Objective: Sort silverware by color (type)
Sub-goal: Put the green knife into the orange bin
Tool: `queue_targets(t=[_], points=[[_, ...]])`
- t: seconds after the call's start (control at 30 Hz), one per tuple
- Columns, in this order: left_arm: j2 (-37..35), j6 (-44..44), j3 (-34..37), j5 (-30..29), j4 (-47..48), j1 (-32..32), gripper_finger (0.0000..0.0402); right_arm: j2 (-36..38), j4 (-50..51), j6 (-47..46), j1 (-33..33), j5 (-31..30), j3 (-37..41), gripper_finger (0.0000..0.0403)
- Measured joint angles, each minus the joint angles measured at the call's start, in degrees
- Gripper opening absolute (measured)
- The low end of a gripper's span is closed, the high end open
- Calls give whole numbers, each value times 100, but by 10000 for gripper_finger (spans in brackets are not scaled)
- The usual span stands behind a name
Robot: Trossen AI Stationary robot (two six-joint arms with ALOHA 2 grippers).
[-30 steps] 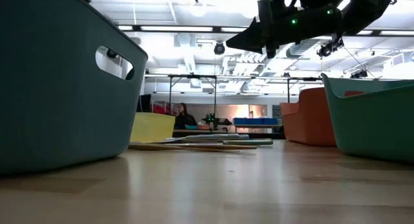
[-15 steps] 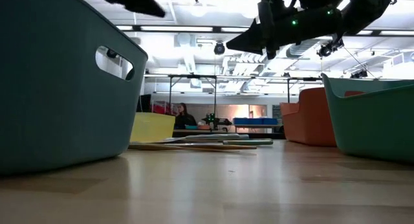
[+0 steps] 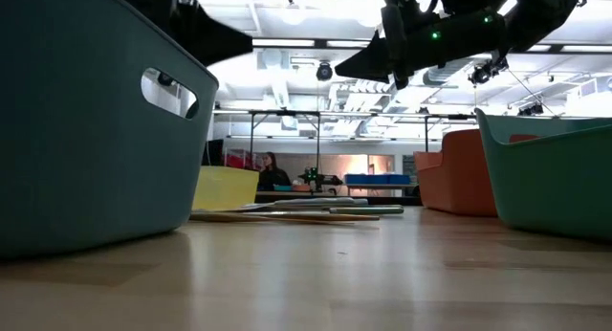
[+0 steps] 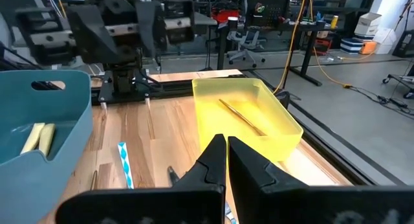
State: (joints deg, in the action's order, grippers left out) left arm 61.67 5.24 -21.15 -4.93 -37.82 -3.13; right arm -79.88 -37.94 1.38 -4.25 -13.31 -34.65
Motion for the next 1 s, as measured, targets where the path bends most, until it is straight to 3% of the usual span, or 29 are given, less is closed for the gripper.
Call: queue_targets(t=[1.0], points=[[0,-180,1,90,-195,-226,118,0,9,11,1,1,0,0]])
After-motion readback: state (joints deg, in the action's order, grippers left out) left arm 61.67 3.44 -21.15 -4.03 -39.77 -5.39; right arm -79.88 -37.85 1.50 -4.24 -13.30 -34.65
